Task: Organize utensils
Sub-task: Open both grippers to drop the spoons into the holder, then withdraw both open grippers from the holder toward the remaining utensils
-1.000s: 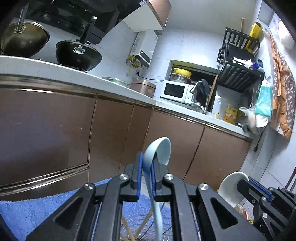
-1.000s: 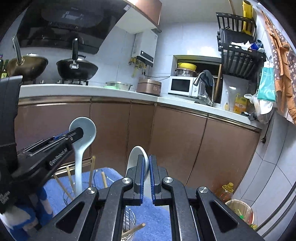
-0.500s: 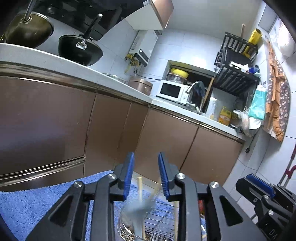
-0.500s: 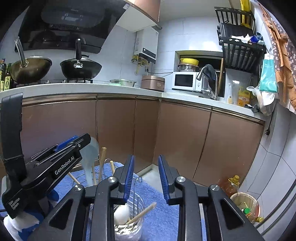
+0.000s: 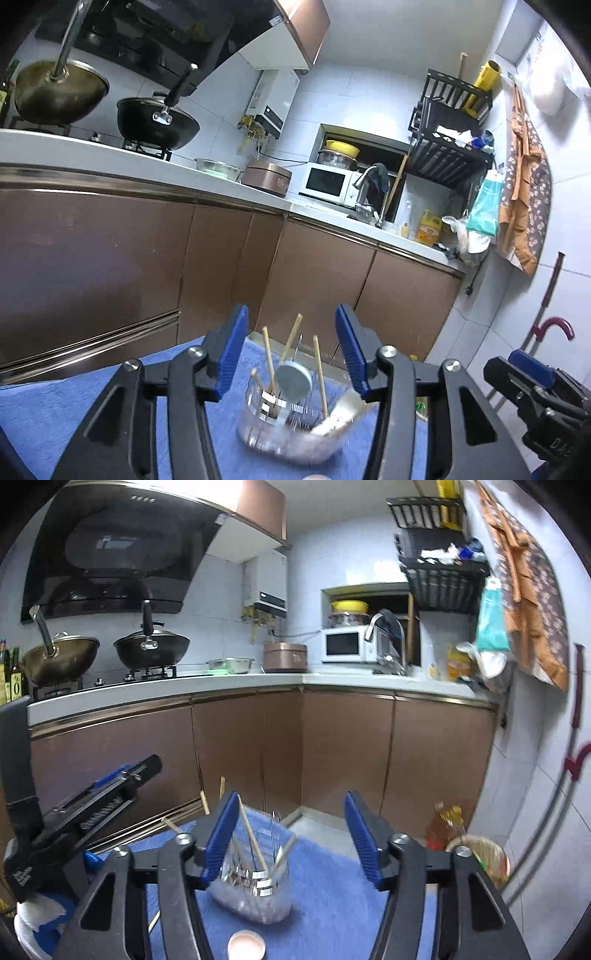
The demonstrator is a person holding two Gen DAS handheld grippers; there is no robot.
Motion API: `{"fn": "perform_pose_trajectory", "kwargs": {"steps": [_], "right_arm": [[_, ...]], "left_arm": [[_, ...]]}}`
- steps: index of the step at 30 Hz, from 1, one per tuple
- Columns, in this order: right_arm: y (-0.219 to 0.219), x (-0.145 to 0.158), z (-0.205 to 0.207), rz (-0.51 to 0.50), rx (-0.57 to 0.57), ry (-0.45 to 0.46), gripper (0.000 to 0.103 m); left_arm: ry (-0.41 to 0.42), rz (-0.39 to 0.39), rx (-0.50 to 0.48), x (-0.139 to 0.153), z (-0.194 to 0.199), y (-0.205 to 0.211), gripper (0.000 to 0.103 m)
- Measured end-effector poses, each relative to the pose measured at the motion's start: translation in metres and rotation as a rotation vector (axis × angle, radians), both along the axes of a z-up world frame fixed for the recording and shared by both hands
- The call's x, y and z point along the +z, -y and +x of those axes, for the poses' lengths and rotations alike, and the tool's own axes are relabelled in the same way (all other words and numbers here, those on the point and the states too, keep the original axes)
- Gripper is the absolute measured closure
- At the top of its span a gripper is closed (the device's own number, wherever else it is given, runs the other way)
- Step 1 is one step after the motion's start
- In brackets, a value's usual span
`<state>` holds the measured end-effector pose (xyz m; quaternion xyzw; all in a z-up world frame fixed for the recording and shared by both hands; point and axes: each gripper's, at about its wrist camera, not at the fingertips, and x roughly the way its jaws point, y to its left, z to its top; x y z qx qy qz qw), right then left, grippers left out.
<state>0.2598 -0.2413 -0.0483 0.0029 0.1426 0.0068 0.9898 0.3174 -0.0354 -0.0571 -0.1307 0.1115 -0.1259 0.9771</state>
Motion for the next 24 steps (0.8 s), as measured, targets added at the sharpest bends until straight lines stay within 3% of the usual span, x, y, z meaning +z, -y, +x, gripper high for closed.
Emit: {"fn": "perform_pose_trajectory", "kwargs": {"steps": [7, 14, 24], "right_arm": [[0.001, -0.021, -0.046, -0.002, -0.046, -0.092, 0.039], [0.004, -0.032, -0.082, -0.025, -0.072, -0.116, 0.039], [0.010, -0.041, -0.111, -0.011, -0.066, -0.158, 0.039]], "left_arm": [[-0.076, 0.023, 0.006, -0.004, -0.054, -0.013, 0.051], [-0.113, 0.035, 0.031, -0.007, -0.090, -0.022, 0.051], [-0.173, 0.087, 0.035, -0.017, -0.113, -0.022, 0.048]]}}
